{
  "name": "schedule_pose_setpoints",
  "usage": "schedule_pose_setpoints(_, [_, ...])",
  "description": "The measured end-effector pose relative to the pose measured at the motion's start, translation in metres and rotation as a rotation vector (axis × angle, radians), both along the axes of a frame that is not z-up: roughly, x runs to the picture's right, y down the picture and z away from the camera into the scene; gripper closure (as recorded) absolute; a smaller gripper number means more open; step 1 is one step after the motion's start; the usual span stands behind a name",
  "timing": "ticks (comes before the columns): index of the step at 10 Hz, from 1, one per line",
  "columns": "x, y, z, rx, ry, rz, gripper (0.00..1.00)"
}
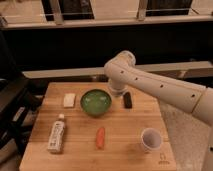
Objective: Move the arm in a circular motion
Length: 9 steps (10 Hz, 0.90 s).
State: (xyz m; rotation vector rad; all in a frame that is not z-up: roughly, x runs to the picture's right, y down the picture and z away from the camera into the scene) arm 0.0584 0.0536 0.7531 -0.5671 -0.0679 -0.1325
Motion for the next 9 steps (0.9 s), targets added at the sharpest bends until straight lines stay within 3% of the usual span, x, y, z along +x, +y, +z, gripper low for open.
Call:
schedule_pose_setpoints(2, [-0.007, 0.001, 0.0, -0.007, -0.006, 0.01, 0.99])
schedule_pose_setpoints(6, [0.036, 0.003, 0.001, -0.021, 0.003, 0.05, 0.99])
schedule_pose_setpoints(9, [0.042, 0.011, -0.002, -0.038, 0.005, 0.077, 0.99])
